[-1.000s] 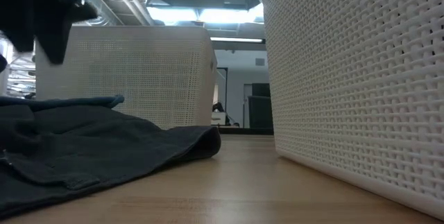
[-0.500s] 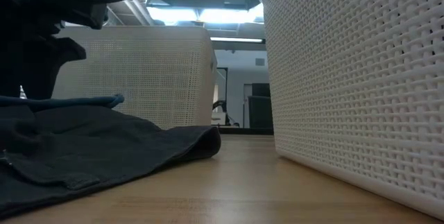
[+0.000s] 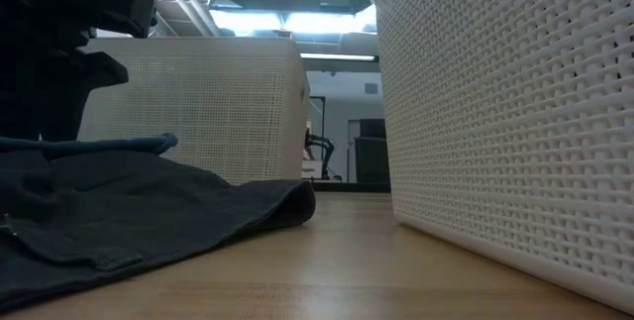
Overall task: Sort clothes
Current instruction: Put the blue sock into the top white laundry bin
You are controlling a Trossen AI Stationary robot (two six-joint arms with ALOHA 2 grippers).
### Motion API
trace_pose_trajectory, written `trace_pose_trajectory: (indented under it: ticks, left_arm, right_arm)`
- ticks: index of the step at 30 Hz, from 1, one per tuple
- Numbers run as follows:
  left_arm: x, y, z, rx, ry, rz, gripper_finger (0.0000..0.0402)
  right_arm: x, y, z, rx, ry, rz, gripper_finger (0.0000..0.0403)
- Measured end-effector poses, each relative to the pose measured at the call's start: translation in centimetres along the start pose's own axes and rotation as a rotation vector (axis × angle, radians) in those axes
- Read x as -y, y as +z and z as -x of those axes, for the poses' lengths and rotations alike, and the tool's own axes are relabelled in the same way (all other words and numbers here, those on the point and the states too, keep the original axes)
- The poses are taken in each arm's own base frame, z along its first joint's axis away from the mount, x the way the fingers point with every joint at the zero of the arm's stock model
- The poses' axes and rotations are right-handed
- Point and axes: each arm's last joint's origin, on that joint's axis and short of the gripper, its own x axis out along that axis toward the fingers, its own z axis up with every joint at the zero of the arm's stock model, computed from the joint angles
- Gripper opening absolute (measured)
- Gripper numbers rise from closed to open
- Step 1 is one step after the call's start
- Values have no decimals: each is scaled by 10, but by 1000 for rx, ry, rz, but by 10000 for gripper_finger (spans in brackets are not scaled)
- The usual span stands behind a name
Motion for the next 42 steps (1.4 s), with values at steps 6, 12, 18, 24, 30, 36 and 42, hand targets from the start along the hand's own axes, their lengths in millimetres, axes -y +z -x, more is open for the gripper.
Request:
trace_pose_trajectory:
  ticks: [6, 12, 18, 24, 30, 36, 42]
  left_arm:
    - [0, 0, 0, 0, 1, -22, 98]
    - [0, 0, 0, -1, 1, -46, 35]
    - [0, 0, 0, -3, 3, -42, 7]
    - [0, 0, 1, -6, 6, -43, 3]
    - [5, 10, 12, 30, -15, -67, 2]
    - [8, 24, 37, 70, 59, -110, 2]
    - [7, 39, 66, 149, 200, -155, 4]
  right_arm:
    - [0, 0, 0, 0, 0, 0, 233]
    - [0, 0, 0, 0, 0, 0, 233]
    - [0, 0, 0, 0, 0, 0, 233]
    - [0, 0, 0, 0, 0, 0, 233]
    - [0, 0, 0, 1, 0, 0, 233]
    - [0, 0, 0, 1, 0, 0, 233]
    - [0, 0, 0, 1, 0, 0, 233]
